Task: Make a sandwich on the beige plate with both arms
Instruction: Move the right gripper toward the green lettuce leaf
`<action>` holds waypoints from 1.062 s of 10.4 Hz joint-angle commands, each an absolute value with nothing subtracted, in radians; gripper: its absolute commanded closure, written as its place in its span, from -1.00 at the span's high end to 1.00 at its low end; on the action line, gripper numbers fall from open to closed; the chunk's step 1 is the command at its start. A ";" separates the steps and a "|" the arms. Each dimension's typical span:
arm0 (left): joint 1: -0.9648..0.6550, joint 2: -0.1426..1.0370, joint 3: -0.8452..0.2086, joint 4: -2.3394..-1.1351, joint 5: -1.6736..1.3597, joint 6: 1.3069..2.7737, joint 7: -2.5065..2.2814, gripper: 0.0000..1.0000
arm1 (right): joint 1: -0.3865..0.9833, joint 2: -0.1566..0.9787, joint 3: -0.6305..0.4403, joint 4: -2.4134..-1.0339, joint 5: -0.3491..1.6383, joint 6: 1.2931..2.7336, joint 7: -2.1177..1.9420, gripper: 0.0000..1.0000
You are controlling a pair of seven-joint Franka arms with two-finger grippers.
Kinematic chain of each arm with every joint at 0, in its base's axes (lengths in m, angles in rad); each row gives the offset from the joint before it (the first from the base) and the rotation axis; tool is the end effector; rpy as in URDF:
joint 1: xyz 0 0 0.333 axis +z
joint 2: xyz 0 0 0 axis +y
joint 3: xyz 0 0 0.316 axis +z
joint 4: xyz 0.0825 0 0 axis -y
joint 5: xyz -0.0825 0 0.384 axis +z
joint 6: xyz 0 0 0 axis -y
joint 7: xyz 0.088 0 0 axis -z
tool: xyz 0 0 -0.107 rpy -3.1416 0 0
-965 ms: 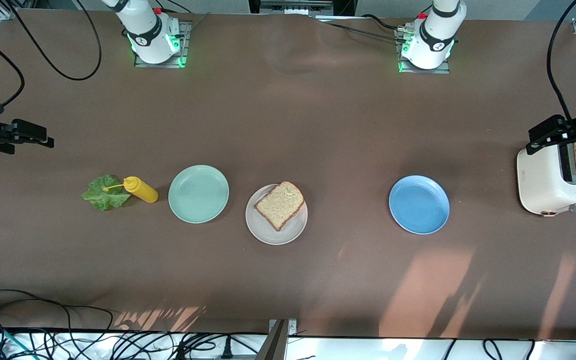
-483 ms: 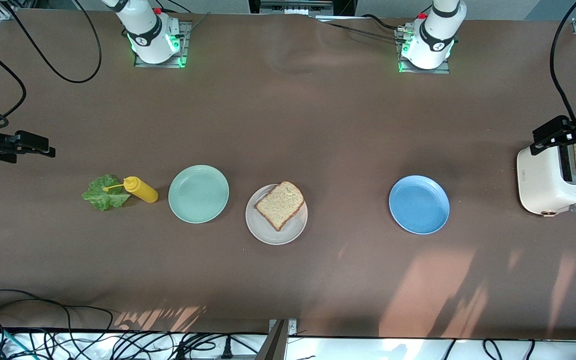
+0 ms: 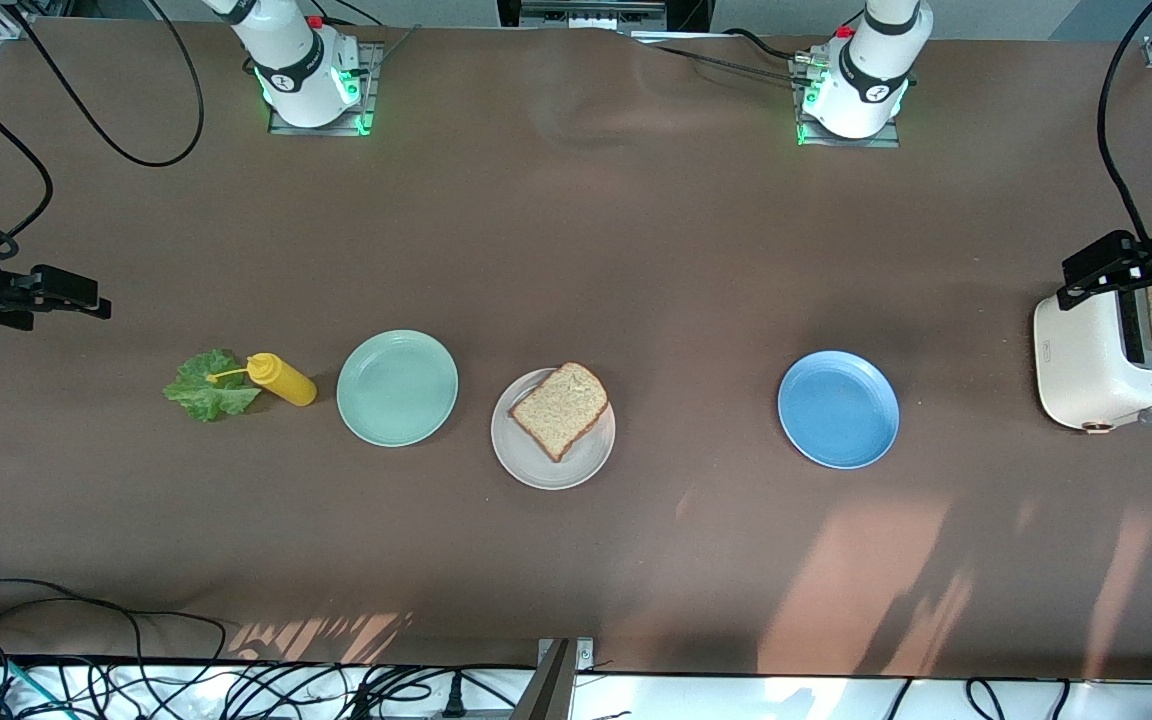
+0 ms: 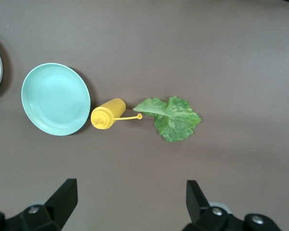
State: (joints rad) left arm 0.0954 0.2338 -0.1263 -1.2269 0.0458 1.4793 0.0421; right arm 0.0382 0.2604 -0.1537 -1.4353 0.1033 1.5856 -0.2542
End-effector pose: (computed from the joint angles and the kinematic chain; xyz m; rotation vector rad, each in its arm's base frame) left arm 0.6156 -0.0027 0.6411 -3.1233 0.1010 -0.0316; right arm 0.6258 -0.0503 0.5369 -3.0493 -0.2056 0.1432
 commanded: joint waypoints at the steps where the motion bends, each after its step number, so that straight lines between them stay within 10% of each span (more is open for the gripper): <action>1: 0.095 0.218 -0.127 -1.238 0.066 1.473 0.057 1.00 | 0.035 0.267 -0.152 -1.422 0.103 1.589 -0.262 1.00; 11: 0.095 0.218 -0.129 -1.238 0.063 1.473 0.057 1.00 | 0.037 0.328 -0.152 -1.422 0.095 1.647 -0.264 1.00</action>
